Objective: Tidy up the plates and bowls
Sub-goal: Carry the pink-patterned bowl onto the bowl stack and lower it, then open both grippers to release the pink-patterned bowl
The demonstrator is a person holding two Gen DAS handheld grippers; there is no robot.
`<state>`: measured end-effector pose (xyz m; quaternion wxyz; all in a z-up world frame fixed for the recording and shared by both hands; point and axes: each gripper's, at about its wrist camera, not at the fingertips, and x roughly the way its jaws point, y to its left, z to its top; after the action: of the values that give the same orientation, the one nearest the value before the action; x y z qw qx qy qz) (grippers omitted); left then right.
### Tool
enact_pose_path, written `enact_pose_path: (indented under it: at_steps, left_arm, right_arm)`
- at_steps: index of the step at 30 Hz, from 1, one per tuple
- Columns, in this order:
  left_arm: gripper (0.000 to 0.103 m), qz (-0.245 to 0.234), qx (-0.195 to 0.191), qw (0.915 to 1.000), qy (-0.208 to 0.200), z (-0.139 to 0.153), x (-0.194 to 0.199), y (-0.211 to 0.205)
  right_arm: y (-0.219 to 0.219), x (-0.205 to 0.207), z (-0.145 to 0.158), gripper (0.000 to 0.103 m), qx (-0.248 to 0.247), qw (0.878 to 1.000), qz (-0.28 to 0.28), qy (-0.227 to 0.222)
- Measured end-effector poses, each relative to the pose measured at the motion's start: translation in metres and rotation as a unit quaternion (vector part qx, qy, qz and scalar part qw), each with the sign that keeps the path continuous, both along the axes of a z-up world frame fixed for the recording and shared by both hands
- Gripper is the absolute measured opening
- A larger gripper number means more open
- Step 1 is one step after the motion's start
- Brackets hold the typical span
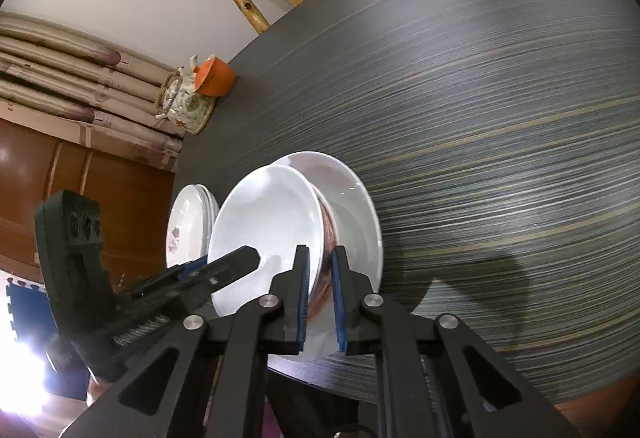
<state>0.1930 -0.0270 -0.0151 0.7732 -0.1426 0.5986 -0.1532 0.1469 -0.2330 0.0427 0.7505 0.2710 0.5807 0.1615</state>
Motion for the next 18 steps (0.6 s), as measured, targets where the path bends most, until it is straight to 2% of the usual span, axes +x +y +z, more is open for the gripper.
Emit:
enact_pose_path:
  at_steps: [8, 13, 17, 18]
  left_arm:
    - [0.032, -0.012, 0.031, 0.9993, -0.016, 0.007, -0.004, -0.013]
    - [0.032, -0.05, 0.084, 0.9948, -0.026, 0.016, -0.009, -0.033]
    - [0.033, -0.062, 0.103, 0.9922, -0.034, 0.022, -0.008, -0.035]
    - [0.036, -0.066, 0.118, 0.9899, -0.042, 0.025, -0.009, -0.037]
  right_arm:
    - [-0.002, 0.0, -0.001, 0.008, 0.008, 1.0, -0.003, 0.004]
    - [-0.004, 0.0, -0.002, 0.008, 0.009, 1.0, -0.003, 0.008]
    - [-0.003, 0.001, -0.002, 0.008, 0.008, 1.0, 0.002, 0.009]
    - [-0.003, 0.001, -0.002, 0.008, 0.007, 1.0, 0.002, 0.009]
